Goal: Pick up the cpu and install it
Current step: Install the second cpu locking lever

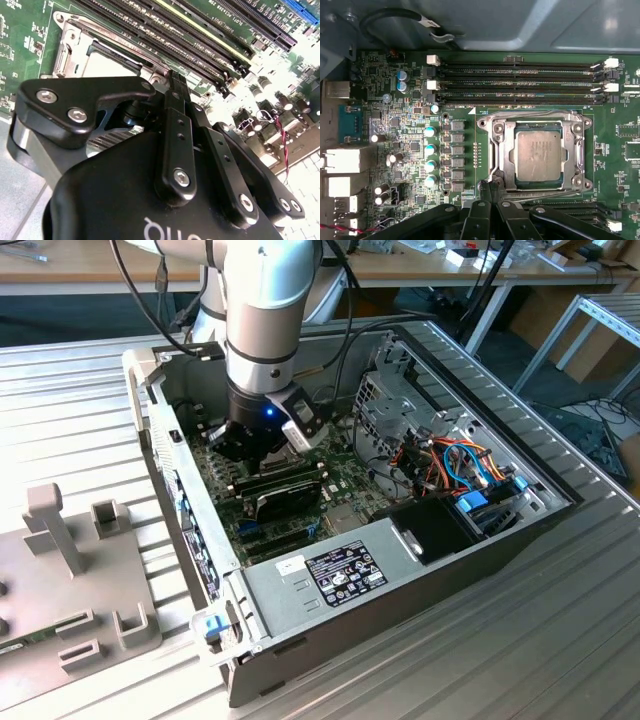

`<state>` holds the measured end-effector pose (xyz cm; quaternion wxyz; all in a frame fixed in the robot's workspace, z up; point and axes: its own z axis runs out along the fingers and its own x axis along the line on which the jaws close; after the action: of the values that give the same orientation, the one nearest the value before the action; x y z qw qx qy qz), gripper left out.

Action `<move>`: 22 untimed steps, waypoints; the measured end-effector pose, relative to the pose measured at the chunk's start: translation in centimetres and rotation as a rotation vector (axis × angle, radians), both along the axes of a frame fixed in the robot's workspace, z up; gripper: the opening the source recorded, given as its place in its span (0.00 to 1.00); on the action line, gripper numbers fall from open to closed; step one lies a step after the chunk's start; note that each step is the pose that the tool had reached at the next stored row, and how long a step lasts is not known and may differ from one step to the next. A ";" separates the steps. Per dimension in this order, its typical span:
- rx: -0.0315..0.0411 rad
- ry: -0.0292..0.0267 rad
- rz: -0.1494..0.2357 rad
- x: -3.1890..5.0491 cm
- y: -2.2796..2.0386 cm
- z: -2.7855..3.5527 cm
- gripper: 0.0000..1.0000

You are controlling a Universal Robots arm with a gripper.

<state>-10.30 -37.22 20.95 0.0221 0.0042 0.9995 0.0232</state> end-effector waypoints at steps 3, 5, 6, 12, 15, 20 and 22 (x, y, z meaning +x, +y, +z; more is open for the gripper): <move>0.0022 0.0000 0.000 0.00 -0.01 -0.19 0.11; 0.0055 -0.0002 0.000 0.00 0.00 -0.25 0.11; 0.0065 -0.0003 0.000 0.00 0.00 -0.25 0.11; 0.0151 -0.0001 0.000 -0.01 0.00 -0.39 0.11; 0.0193 -0.0011 0.000 -0.02 0.00 -0.63 0.11; 0.0192 -0.0007 0.000 -0.03 -0.01 -0.75 0.11; 0.0194 -0.0008 0.000 -0.03 -0.01 -0.76 0.11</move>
<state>-10.32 -37.23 20.19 0.0225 0.0044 0.9992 0.0329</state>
